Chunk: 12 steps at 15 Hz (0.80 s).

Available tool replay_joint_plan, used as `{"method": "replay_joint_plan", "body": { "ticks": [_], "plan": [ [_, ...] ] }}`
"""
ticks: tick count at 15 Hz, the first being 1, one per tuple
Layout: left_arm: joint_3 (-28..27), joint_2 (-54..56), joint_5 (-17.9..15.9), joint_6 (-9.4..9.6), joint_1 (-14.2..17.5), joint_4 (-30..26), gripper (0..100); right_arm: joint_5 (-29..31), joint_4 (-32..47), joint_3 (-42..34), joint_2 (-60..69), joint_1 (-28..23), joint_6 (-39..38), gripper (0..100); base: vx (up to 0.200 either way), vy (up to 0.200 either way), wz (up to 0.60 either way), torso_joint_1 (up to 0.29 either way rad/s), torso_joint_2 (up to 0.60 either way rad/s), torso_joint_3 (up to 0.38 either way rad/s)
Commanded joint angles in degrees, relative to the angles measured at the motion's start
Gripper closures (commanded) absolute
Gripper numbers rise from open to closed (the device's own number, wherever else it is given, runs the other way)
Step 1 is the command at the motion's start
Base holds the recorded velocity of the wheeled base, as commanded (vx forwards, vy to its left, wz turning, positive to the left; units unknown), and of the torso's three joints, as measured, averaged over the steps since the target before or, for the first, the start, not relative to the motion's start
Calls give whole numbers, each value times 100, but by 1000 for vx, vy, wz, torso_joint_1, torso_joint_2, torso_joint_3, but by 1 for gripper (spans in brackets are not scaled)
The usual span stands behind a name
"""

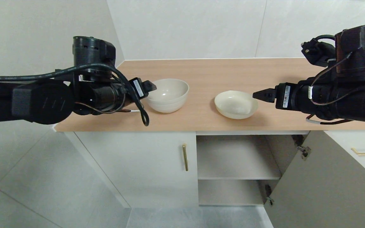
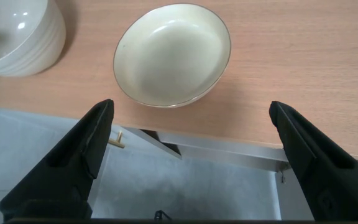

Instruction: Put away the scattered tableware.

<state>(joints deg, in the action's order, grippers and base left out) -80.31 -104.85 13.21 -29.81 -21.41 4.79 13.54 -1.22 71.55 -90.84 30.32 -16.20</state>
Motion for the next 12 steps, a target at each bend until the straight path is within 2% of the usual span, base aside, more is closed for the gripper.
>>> {"method": "replay_joint_plan", "body": {
  "ticks": [1, 6, 7, 12],
  "plan": [
    [-125, -352, 41, -113, -4, 92, 0, -1, -1, 0, 23, 0, -6, 0, 0, 0, 0, 0, 0, 0],
    [-195, -448, 111, -148, -4, 101, 0, -1, -10, 0, 23, 0, 3, 0, 0, 0, 0, 0, 0, 0],
    [-195, -440, 111, -148, 5, 101, 100, -1, -1, 0, 23, 0, -6, 0, 0, 0, 0, 0, 0, 0],
    [-143, -53, 111, -166, -4, 101, 100, -1, -1, 0, 23, -8, -6, 0, 0, 0, 0, 0, 0, 0]
  ]
}}
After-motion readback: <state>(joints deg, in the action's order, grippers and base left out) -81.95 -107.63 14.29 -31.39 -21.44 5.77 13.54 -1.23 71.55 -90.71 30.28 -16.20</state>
